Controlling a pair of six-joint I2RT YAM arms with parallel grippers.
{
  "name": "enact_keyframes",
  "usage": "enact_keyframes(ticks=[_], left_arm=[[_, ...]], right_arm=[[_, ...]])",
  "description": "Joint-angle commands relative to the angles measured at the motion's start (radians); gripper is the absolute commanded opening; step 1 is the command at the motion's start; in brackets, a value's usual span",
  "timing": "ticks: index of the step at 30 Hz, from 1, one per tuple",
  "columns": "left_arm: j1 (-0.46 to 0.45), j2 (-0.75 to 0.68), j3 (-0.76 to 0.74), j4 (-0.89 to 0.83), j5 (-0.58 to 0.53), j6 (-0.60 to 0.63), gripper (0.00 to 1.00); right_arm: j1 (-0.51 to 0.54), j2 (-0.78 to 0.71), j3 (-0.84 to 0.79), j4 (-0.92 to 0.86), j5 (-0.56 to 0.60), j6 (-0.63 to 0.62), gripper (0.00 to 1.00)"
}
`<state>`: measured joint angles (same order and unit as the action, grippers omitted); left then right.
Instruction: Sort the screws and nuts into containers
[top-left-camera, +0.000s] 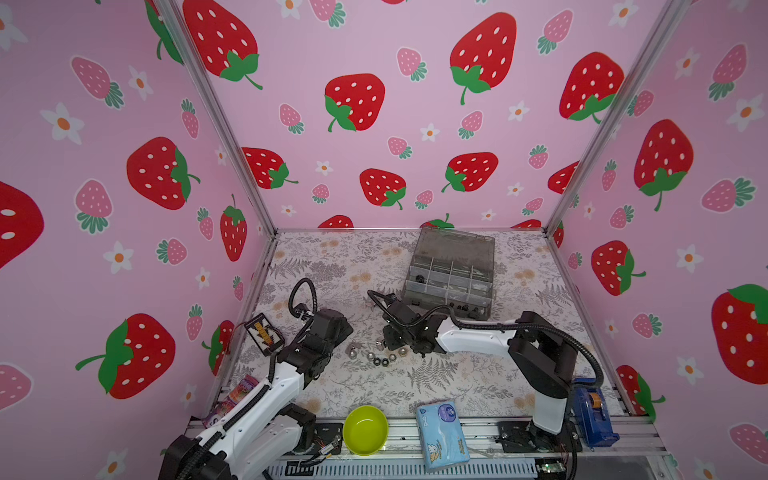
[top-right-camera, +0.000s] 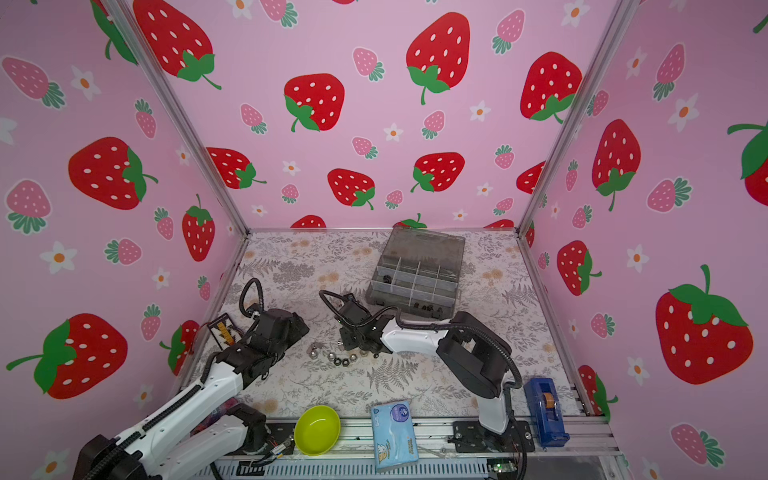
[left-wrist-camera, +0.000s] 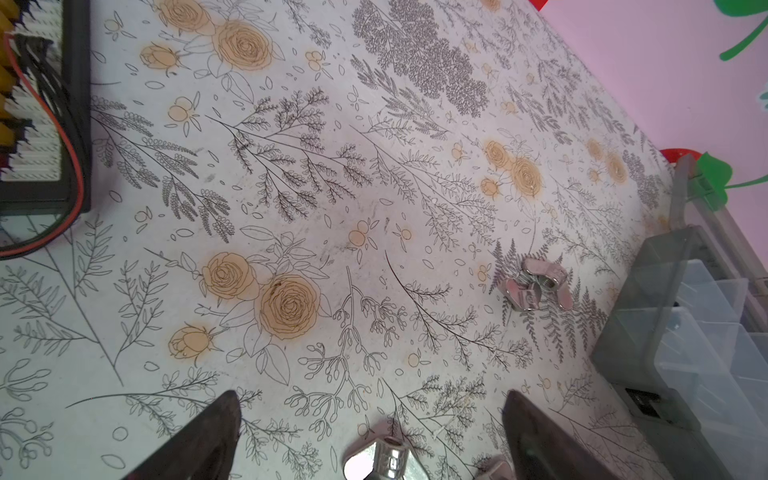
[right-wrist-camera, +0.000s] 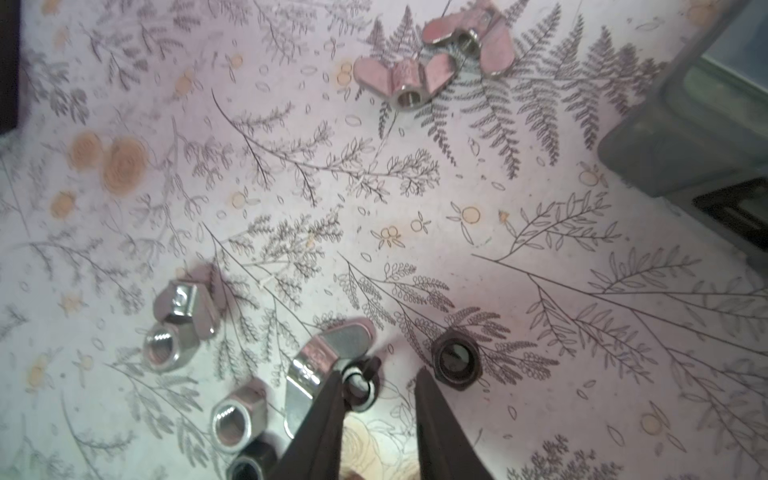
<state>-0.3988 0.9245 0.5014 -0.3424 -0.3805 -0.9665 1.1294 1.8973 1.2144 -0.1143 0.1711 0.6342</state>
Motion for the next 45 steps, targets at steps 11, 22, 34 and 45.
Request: enact_keyframes(ticks=[11,22,34,45], left_arm=[[0.009,0.009,0.019,-0.019,-0.011,0.010,0.99],[0.011,0.008,0.014,-0.013,-0.005,0.009,0.99],[0.013,0.004,0.016,-0.013,-0.006,0.008,0.99],[0.012,0.007,0.019,-0.013,-0.004,0.006,0.99]], right_arm=[[0.023,0.140,0.166,-0.173,0.109,0.028,0.36],[0.032,0.180,0.186,-0.189,0.090,0.020,0.30],[0.042,0.192,0.194,-0.211,0.064,0.006,0.25],[0.055,0.194,0.182,-0.274,0.089,0.033,0.25]])
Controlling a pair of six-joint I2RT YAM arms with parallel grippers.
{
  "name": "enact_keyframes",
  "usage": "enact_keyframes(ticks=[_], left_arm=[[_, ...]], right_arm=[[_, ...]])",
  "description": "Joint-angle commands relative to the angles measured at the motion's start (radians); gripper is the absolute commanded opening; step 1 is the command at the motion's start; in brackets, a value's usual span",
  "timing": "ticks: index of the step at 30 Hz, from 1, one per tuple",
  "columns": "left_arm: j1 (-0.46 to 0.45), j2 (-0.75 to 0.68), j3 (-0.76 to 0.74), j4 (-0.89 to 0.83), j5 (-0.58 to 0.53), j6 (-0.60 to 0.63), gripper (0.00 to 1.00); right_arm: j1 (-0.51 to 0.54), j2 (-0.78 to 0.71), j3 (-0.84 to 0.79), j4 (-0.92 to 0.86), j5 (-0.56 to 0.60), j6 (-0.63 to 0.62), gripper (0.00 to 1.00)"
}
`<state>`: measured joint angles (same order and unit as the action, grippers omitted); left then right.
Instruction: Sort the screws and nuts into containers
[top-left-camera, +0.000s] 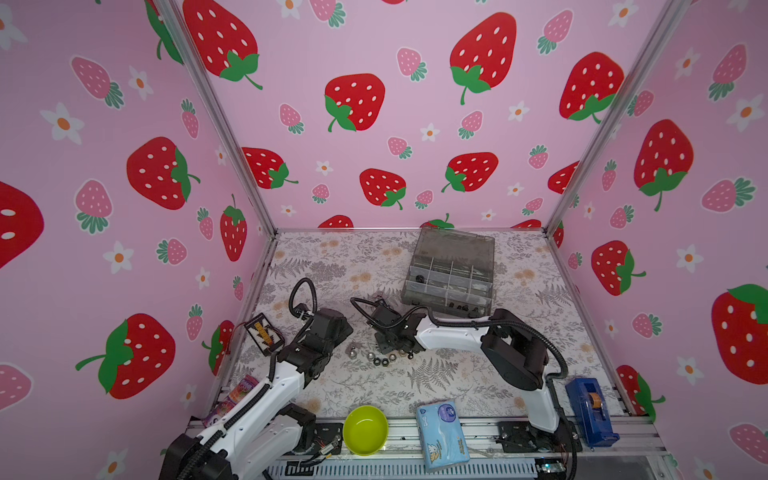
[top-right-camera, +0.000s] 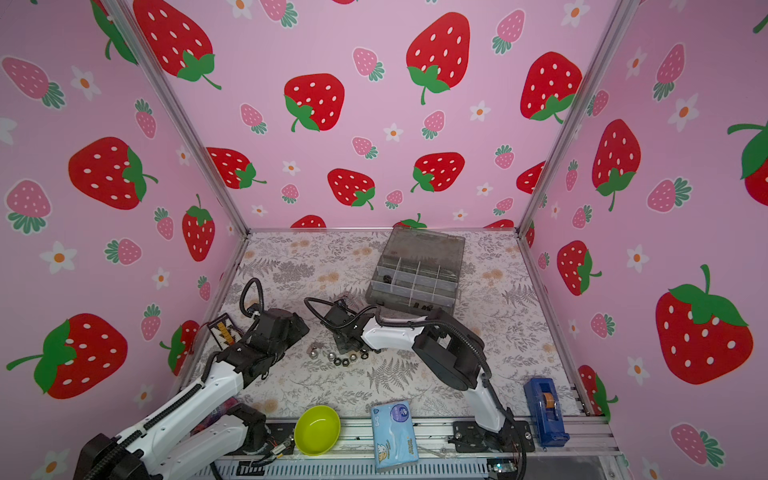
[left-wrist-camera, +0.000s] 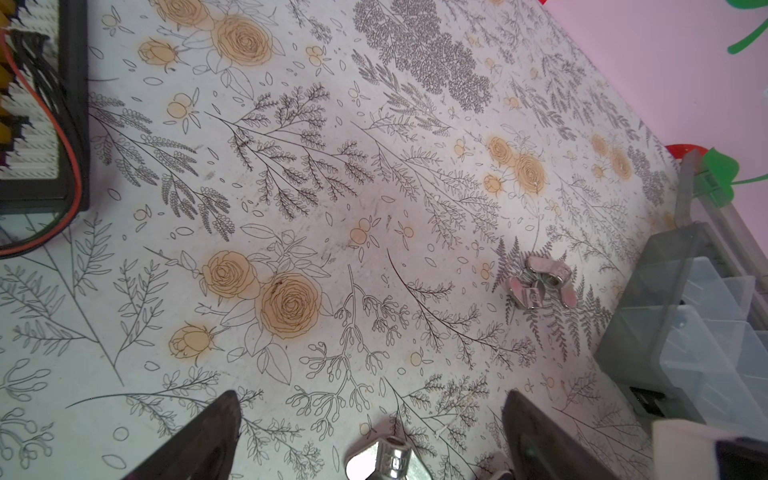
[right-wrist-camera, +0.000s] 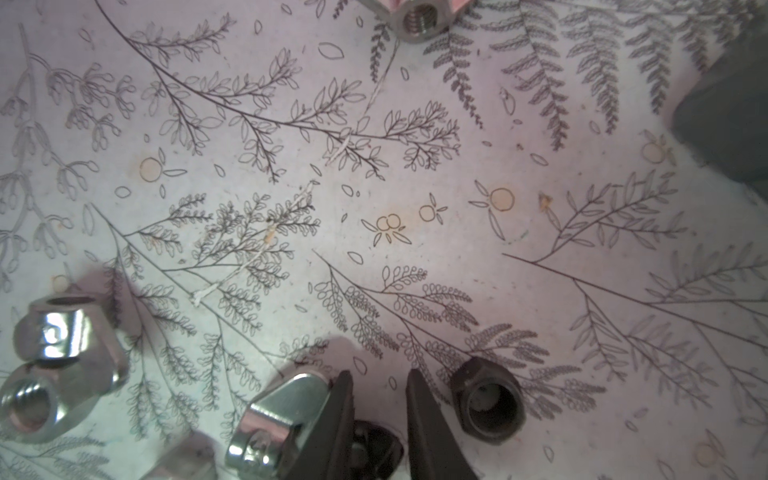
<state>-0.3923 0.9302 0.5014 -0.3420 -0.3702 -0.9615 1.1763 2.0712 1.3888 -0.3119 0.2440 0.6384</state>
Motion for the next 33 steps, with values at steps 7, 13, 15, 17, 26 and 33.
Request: enact_keyframes(ticks=[7,13,15,17,26,33], left_arm=[[0.006,-0.001,0.024,-0.014,-0.013,0.001,0.99],[0.006,0.005,0.036,-0.015,-0.014,0.007,0.99],[0.006,0.006,0.041,-0.015,-0.014,0.010,0.99],[0.007,0.010,0.045,-0.015,-0.016,0.011,0.99],[0.008,0.009,0.051,-0.018,-0.019,0.011,0.99],[0.007,0.006,0.049,-0.021,-0.011,0.009,0.99]], right_arm=[[0.008,0.008,-0.010,-0.099,0.019,0.049,0.29],[0.010,-0.002,-0.014,-0.111,0.000,0.053,0.29],[0.011,-0.006,-0.016,-0.119,-0.006,0.056,0.30],[0.013,-0.012,-0.020,-0.126,-0.008,0.059,0.30],[0.016,-0.032,-0.044,-0.144,-0.014,0.062,0.32],[0.015,-0.059,0.004,-0.166,-0.008,0.027,0.36]])
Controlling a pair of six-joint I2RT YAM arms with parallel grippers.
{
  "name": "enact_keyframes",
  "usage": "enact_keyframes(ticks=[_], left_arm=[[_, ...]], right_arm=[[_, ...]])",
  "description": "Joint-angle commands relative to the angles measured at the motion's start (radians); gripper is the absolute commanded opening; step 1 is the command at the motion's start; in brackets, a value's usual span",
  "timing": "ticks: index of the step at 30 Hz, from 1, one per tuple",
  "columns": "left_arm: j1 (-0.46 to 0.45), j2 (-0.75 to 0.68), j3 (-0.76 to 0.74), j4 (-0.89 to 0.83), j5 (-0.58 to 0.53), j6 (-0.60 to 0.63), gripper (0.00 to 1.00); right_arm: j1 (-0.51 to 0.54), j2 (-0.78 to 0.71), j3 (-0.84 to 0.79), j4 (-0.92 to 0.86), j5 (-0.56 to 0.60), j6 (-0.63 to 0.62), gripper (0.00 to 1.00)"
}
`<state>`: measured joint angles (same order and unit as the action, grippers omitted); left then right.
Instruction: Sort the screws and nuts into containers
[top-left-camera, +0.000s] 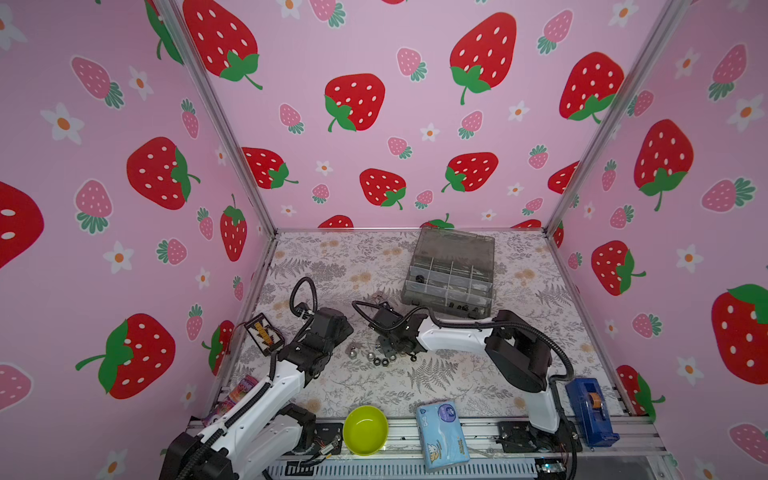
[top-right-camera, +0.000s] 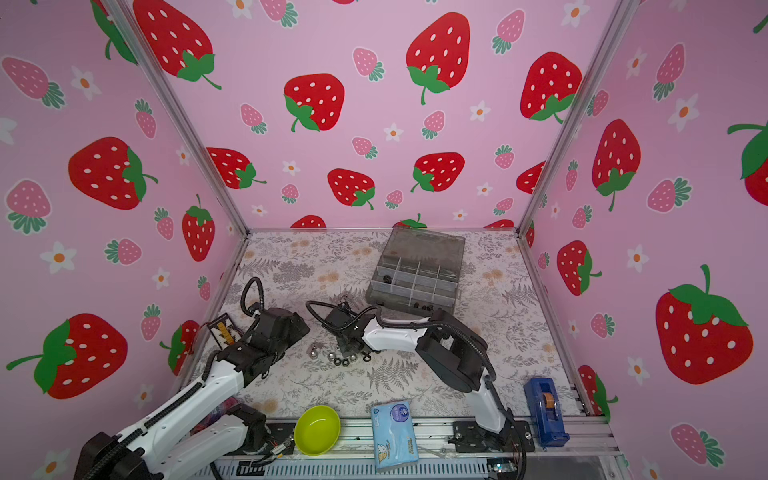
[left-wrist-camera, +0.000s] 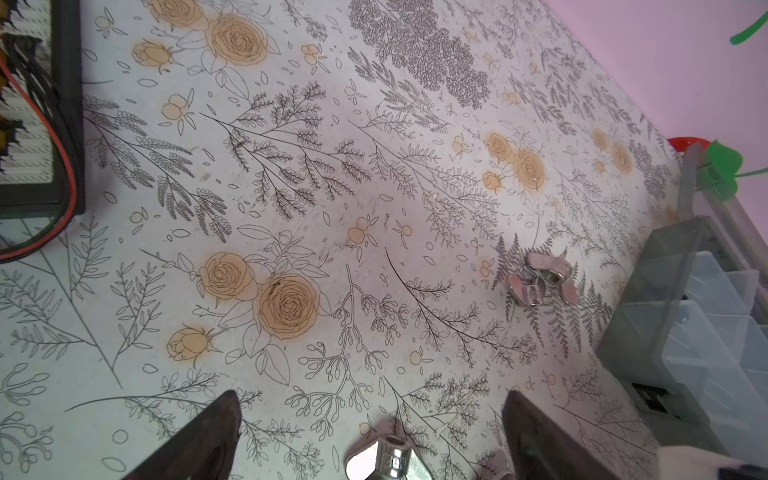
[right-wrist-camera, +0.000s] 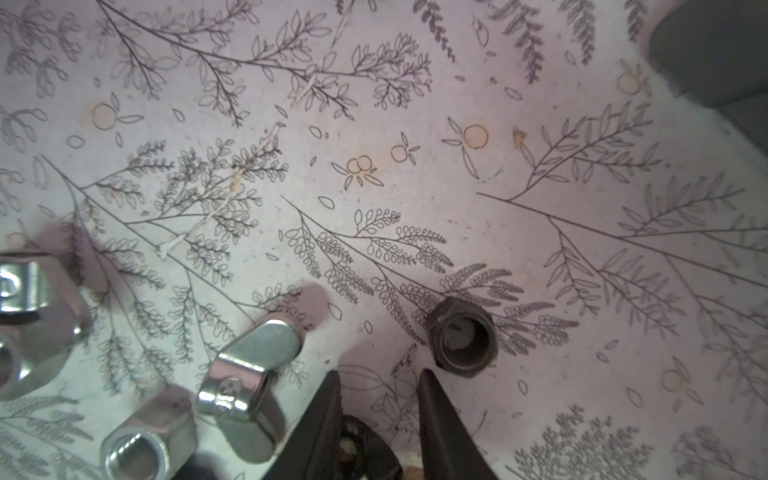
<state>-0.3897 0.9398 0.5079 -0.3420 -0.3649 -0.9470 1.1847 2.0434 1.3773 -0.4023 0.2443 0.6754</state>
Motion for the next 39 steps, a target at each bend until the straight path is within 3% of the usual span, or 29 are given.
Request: enact_keyframes(ticks=[1,15,20,28,39], left_arm=[[0.005,-0.005,0.043,-0.023,-0.016,-0.006,0.99],[0.012,-0.026,0.037,-0.028,-0.021,-0.002,0.99],[0.011,-0.024,0.033,-0.025,-0.016,-0.003,0.99],[0.015,-0.028,0.028,-0.026,-0.019,-0.003,0.99],[0.017,-0.015,0.028,-0.020,-0.015,-0.006,0.99]], right_arm=[[0.007,-0.031,0.022,-0.080,-0.008,-0.010,0.37],[0.034,-0.154,-0.064,-0.023,-0.013,-0.028,0.62],[0.053,-0.133,-0.058,-0.034,-0.010,-0.043,0.69],[0.061,-0.059,-0.015,-0.056,0.001,-0.062,0.70],[0.058,-0.019,-0.006,-0.067,0.002,-0.075,0.57]])
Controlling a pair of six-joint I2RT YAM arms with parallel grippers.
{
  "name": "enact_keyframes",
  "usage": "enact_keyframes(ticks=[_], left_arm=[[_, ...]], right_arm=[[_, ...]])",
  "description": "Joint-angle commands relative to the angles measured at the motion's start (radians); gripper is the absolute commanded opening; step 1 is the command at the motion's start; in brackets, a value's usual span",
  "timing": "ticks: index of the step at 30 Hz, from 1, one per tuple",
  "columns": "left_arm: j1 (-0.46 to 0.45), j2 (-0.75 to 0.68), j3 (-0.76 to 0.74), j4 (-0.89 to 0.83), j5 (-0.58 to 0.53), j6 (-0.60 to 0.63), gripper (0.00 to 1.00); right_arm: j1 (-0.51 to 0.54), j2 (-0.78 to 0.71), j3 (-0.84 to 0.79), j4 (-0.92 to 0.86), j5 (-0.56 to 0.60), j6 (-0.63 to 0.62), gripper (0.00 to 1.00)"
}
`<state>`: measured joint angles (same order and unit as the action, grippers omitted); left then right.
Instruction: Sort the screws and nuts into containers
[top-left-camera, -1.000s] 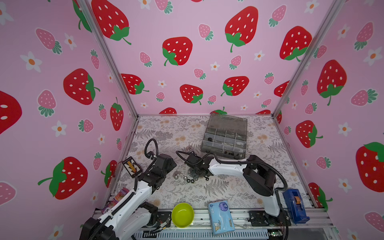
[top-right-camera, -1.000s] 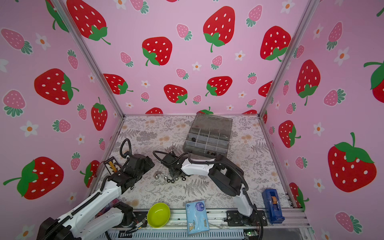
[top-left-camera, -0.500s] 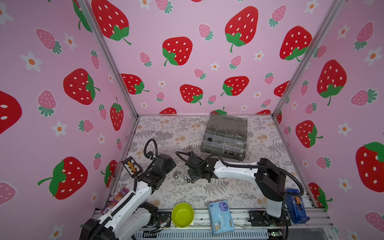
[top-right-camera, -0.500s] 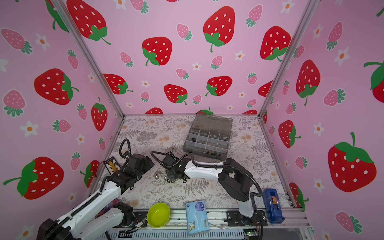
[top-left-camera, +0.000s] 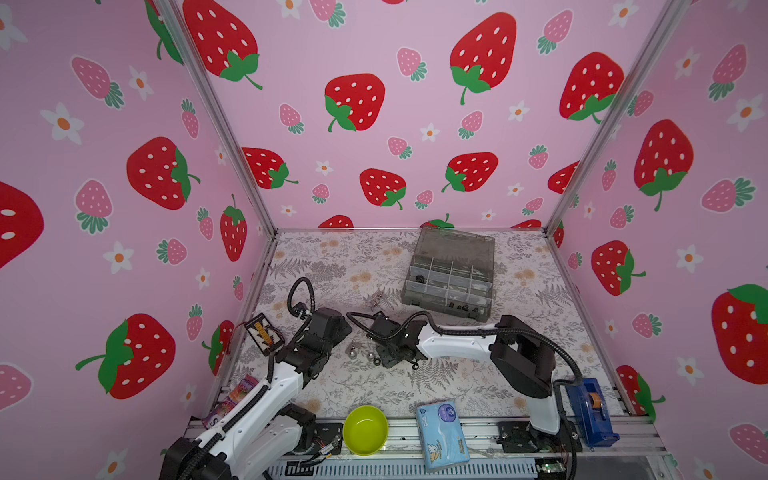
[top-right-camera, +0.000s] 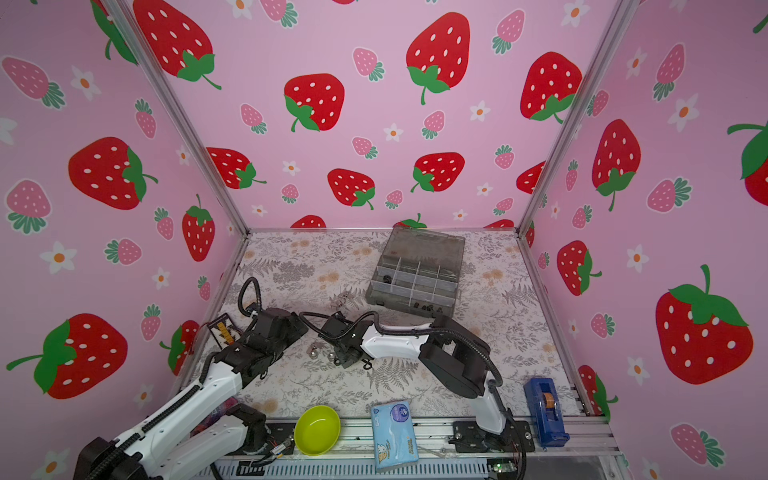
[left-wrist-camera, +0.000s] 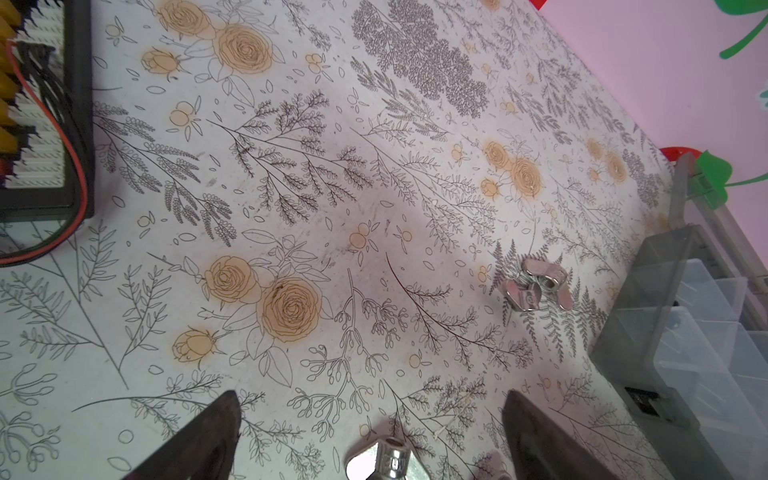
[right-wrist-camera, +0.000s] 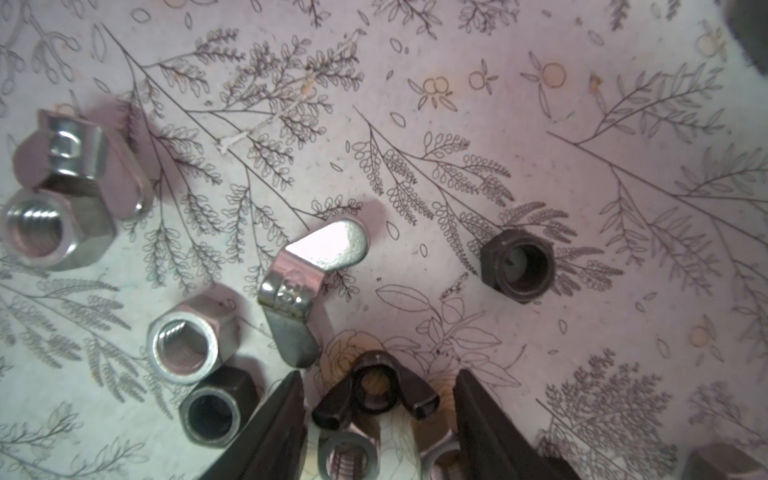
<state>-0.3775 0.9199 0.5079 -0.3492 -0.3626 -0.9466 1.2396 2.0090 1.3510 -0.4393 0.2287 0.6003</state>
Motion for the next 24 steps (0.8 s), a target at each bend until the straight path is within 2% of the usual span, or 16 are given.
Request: enact_keyframes(ticks=[1,4,9,12,24], left_arm=[[0.005,0.005,0.029,-0.012,-0.017,-0.006,0.99],[0.006,0.005,0.029,-0.009,-0.015,-0.007,0.99],[0.007,0.005,0.027,-0.010,-0.013,-0.009,0.99],[0.008,0.002,0.028,-0.011,-0.013,-0.008,0.99],[0.008,0.003,0.026,-0.008,-0.008,-0.009,0.99]], right_arm=[[0.001,0.017,0.020,-0.031,0.018,0.001,0.56],[-0.007,0.020,0.016,-0.028,0.019,0.003,0.52],[-0.017,0.024,0.008,-0.013,0.011,0.001,0.52],[-0.019,0.027,0.006,-0.010,0.003,0.001,0.47],[-0.019,0.019,-0.004,-0.003,-0.007,-0.005,0.39]])
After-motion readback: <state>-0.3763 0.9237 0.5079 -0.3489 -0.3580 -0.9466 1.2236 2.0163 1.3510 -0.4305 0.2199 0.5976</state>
